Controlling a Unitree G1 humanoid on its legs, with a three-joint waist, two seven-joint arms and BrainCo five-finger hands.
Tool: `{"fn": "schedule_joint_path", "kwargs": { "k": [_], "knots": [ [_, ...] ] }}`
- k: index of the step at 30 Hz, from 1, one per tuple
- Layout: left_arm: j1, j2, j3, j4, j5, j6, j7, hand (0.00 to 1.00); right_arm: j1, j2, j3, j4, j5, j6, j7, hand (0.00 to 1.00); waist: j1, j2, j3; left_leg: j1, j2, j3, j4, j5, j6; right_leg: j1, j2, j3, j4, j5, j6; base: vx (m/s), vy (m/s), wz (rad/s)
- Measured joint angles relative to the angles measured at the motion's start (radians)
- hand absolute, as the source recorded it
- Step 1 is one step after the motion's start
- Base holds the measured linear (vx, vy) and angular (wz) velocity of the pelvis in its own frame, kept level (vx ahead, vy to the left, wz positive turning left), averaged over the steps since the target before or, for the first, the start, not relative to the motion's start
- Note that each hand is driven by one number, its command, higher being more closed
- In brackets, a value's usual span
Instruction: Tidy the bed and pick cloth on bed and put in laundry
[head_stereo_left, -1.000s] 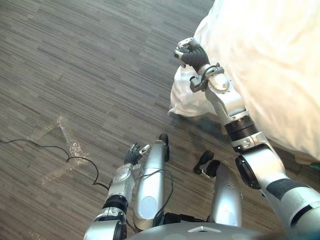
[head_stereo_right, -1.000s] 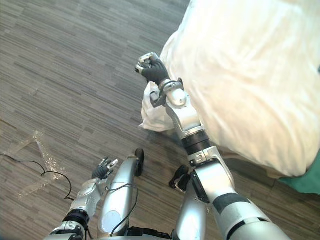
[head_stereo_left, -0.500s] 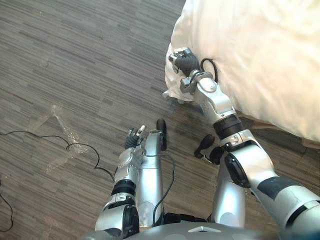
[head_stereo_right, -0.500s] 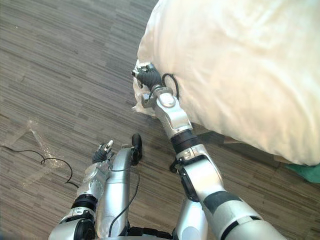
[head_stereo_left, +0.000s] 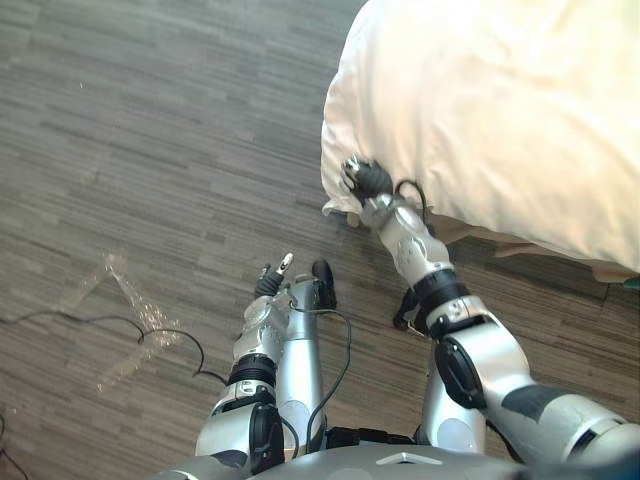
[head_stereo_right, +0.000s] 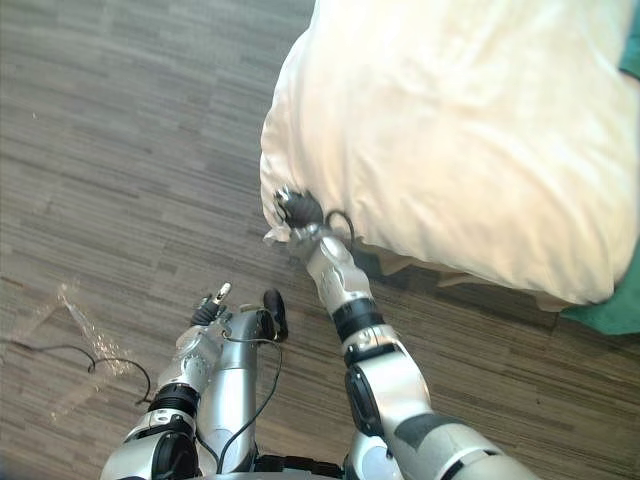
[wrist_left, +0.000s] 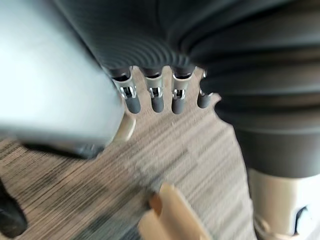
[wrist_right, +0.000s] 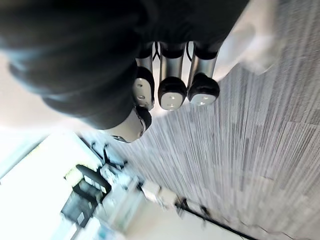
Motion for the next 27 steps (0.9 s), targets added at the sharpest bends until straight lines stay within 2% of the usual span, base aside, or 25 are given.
{"fn": "schedule_joint_path", "kwargs": {
  "k": [3, 5, 7, 9, 12, 14, 17, 19, 21, 23, 26, 27],
  "knots": [
    [0.064, 0.018, -0.049, -0.012, -0.020, 0.000, -0.001, 0.00, 0.248, -0.021, -0.025, 0.003, -0.011, -0.045, 0.012, 1.00, -0.031, -0.033, -0.009, 0.101, -0.001, 0.048, -0.055, -0.004, 0.002, 0.063, 0.012, 0.034, -0.049, 0.017, 0.008, -0.01, 0.022, -0.39],
    [0.100, 0.034, -0.098, -0.010, -0.019, -0.001, -0.008, 0.00, 0.362, -0.058, -0.015, 0.013, -0.024, -0.066, 0.034, 1.00, -0.043, -0.042, -0.014, 0.170, -0.002, 0.073, -0.099, 0.002, -0.007, 0.113, 0.022, 0.046, -0.090, 0.028, 0.011, 0.03, -0.025, -0.36],
    [0.154, 0.060, -0.155, -0.008, -0.017, -0.010, -0.022, 0.00, 0.465, -0.071, -0.015, 0.013, -0.032, -0.102, 0.068, 1.00, -0.061, -0.058, -0.028, 0.256, -0.006, 0.099, -0.168, 0.016, -0.031, 0.178, 0.033, 0.052, -0.143, 0.033, 0.020, 0.06, -0.067, -0.26],
    [0.192, 0.080, -0.202, 0.004, -0.016, -0.020, -0.030, 0.00, 0.525, -0.072, -0.014, 0.003, -0.044, -0.133, 0.108, 1.00, -0.064, -0.066, -0.059, 0.307, -0.006, 0.112, -0.224, 0.031, -0.051, 0.219, 0.051, 0.054, -0.190, 0.037, 0.023, 0.11, -0.091, -0.14],
    [0.226, 0.101, -0.253, 0.035, -0.014, -0.025, -0.054, 0.00, 0.581, -0.096, -0.015, 0.011, -0.050, -0.165, 0.158, 1.00, -0.064, -0.065, -0.097, 0.374, -0.015, 0.124, -0.294, 0.053, -0.064, 0.277, 0.062, 0.048, -0.245, 0.045, 0.030, 0.14, -0.059, -0.05],
    [0.243, 0.101, -0.255, 0.072, 0.010, -0.023, -0.074, 0.00, 0.610, -0.121, -0.031, 0.042, -0.048, -0.187, 0.196, 1.00, -0.072, -0.056, -0.141, 0.401, -0.028, 0.126, -0.333, 0.069, -0.059, 0.302, 0.063, 0.046, -0.277, 0.054, 0.033, 0.18, -0.010, 0.00],
    [0.284, 0.117, -0.256, 0.096, 0.046, -0.013, -0.116, 0.00, 0.653, -0.183, -0.040, 0.075, -0.048, -0.231, 0.268, 1.00, -0.090, -0.032, -0.165, 0.479, -0.041, 0.129, -0.369, 0.073, -0.058, 0.391, 0.075, 0.046, -0.344, 0.074, 0.042, 0.20, 0.027, -0.05],
    [0.301, 0.136, -0.255, 0.109, 0.046, 0.002, -0.132, 0.00, 0.679, -0.202, -0.039, 0.061, -0.046, -0.255, 0.302, 1.00, -0.092, -0.024, -0.180, 0.509, -0.045, 0.130, -0.384, 0.073, -0.059, 0.428, 0.082, 0.047, -0.375, 0.084, 0.048, 0.17, 0.023, -0.11],
    [0.324, 0.162, -0.254, 0.111, -0.066, 0.051, -0.141, 0.00, 0.710, -0.216, -0.030, -0.004, -0.016, -0.274, 0.342, 1.00, -0.093, -0.022, -0.197, 0.562, -0.056, 0.129, -0.412, 0.073, -0.059, 0.484, 0.083, 0.045, -0.406, 0.088, 0.054, 0.15, 0.026, -0.02],
    [0.353, 0.179, -0.231, 0.111, -0.260, 0.114, -0.132, 0.00, 0.738, -0.216, -0.016, -0.104, 0.032, -0.280, 0.384, 1.00, -0.091, -0.025, -0.228, 0.612, -0.065, 0.129, -0.445, 0.073, -0.059, 0.537, 0.085, 0.040, -0.443, 0.097, 0.059, 0.07, 0.009, 0.00],
    [0.386, 0.179, -0.211, 0.110, -0.275, 0.132, -0.130, 0.00, 0.741, -0.214, -0.008, -0.189, 0.062, -0.277, 0.428, 1.00, -0.086, -0.026, -0.257, 0.648, -0.074, 0.129, -0.475, 0.075, -0.063, 0.577, 0.086, 0.035, -0.478, 0.109, 0.066, 0.03, 0.010, 0.00],
    [0.404, 0.180, -0.205, 0.110, -0.273, 0.132, -0.131, 0.00, 0.739, -0.213, -0.003, -0.229, 0.078, -0.259, 0.446, 1.00, -0.083, -0.026, -0.264, 0.666, -0.077, 0.128, -0.482, 0.076, -0.063, 0.600, 0.086, 0.034, -0.493, 0.116, 0.068, 0.00, 0.000, 0.00]
  ]
}}
